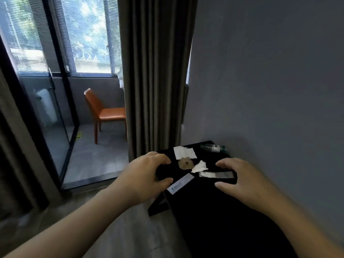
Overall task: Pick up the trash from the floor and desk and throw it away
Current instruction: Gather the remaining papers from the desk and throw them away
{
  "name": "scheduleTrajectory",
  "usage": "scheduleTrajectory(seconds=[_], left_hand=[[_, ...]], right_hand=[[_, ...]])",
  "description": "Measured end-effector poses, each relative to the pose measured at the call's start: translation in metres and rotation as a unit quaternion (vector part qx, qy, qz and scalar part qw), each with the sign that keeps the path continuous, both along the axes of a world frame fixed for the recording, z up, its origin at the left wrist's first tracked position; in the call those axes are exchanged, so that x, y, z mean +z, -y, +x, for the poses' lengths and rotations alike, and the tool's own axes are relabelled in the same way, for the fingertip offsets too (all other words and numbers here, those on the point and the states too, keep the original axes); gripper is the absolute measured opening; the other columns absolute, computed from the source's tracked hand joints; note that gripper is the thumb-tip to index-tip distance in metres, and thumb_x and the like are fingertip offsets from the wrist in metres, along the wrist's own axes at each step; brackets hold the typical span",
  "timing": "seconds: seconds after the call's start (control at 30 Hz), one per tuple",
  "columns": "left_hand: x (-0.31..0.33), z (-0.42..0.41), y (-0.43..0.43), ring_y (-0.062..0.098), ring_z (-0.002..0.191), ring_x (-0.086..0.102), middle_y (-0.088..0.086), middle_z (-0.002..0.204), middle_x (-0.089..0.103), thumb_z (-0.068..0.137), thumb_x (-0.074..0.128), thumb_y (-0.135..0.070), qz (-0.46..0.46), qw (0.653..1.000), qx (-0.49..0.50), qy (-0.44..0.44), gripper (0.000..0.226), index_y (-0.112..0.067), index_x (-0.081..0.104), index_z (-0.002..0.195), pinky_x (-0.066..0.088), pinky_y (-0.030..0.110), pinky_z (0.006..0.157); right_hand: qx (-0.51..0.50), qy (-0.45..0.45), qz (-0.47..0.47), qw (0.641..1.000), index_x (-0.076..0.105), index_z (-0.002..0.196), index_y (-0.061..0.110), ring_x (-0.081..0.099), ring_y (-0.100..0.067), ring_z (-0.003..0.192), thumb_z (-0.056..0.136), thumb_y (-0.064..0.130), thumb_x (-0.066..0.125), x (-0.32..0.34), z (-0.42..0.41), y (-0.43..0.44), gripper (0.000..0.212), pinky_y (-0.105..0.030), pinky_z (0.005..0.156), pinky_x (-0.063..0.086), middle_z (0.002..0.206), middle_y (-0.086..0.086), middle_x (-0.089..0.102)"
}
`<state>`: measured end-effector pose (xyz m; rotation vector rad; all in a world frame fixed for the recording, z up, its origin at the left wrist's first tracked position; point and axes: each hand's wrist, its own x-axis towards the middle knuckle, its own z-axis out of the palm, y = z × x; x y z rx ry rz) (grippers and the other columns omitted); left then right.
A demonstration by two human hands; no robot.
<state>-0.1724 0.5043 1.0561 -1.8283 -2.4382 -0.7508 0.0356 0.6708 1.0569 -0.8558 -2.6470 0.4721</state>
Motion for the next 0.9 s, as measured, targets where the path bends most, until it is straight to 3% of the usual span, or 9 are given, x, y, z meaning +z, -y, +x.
scheduleTrajectory(seconds=[0.23,0.47,0.6,0.77,0.9], left_hand=[[-0.021,-0.094,-0.082,0.003,0.103,0.056,-0.016,0.114,0.054,0.082,0.065,-0.043,-0.012,0.997,-0.071,0.006,0.042,-0.031,0.056,0.121,0.047,0.018,0.087],[-0.047,-0.181,-0.154,0.001,0.105,0.054,-0.017,0.117,0.052,0.083,0.064,-0.045,-0.043,0.991,-0.120,0.027,0.045,-0.034,0.053,0.125,0.044,0.014,0.086],[-0.071,-0.205,-0.196,0.001,0.108,0.052,-0.018,0.120,0.050,0.084,0.062,-0.048,-0.076,0.986,-0.141,0.038,0.047,-0.033,0.051,0.128,0.044,0.017,0.091],[-0.093,-0.226,-0.259,0.002,0.104,0.054,-0.016,0.117,0.052,0.083,0.063,-0.047,-0.110,0.979,-0.166,0.037,0.045,-0.034,0.053,0.125,0.046,0.020,0.090],[-0.108,-0.234,-0.315,-0.001,0.101,0.053,-0.014,0.113,0.056,0.084,0.063,-0.044,-0.127,0.975,-0.178,0.025,0.039,-0.031,0.056,0.120,0.042,0.015,0.087]], right_hand=[[-0.063,0.009,-0.017,0.998,0.058,0.117,0.034,0.050,0.008,0.094,0.077,0.037,0.072,-0.023,-0.076,-0.058,0.042,-0.002,0.073,0.036,0.115,0.018,0.056],[-0.143,0.028,-0.070,0.987,0.055,0.122,0.034,0.051,0.002,0.100,0.077,0.039,0.073,-0.050,-0.140,-0.105,0.048,-0.010,0.077,0.038,0.114,0.016,0.054],[-0.167,0.055,-0.120,0.977,0.054,0.127,0.035,0.048,0.001,0.110,0.079,0.041,0.071,-0.072,-0.155,-0.129,0.051,-0.014,0.087,0.037,0.123,0.015,0.052],[-0.197,0.046,-0.147,0.968,0.057,0.123,0.034,0.050,0.002,0.104,0.078,0.038,0.072,-0.097,-0.166,-0.177,0.048,-0.009,0.079,0.036,0.117,0.015,0.055],[-0.210,0.029,-0.183,0.960,0.056,0.124,0.032,0.051,0.002,0.105,0.079,0.037,0.072,-0.123,-0.168,-0.221,0.047,-0.011,0.083,0.038,0.116,0.014,0.057]])
